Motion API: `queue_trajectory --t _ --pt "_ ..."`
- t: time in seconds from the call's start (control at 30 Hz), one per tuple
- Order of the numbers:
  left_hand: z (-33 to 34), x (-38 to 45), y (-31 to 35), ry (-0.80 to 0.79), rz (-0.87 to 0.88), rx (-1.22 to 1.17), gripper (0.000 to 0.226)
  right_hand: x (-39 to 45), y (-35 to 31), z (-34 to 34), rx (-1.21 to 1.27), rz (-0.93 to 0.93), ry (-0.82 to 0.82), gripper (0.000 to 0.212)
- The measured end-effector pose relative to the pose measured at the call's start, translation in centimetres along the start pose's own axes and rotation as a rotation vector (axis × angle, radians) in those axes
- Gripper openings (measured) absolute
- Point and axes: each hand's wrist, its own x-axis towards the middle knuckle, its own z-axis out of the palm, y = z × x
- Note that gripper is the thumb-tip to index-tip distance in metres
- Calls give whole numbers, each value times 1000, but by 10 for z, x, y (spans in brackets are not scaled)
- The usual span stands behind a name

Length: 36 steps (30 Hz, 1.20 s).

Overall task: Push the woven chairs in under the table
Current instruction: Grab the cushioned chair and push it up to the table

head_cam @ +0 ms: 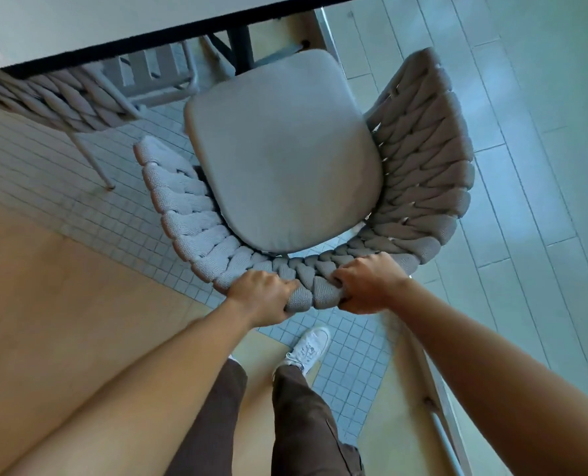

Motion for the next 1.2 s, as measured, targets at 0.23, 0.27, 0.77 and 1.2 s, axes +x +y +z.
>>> queue_trajectory --t 0.23,0.27,0.77,1.2 --pt "-12 21 -17 10 -32 -5 56 24 23 -3 -18 10 96 52" --pt "-12 21 -17 13 -32 -6 56 24 23 -1 -15 23 111 53" --pt "11 -25 -23 -76 60 1 63 -2 -43 29 5 73 151 46" --pt "-6 -15 -75 -54 5 12 62 46 -40 -15 -62 52 210 45"
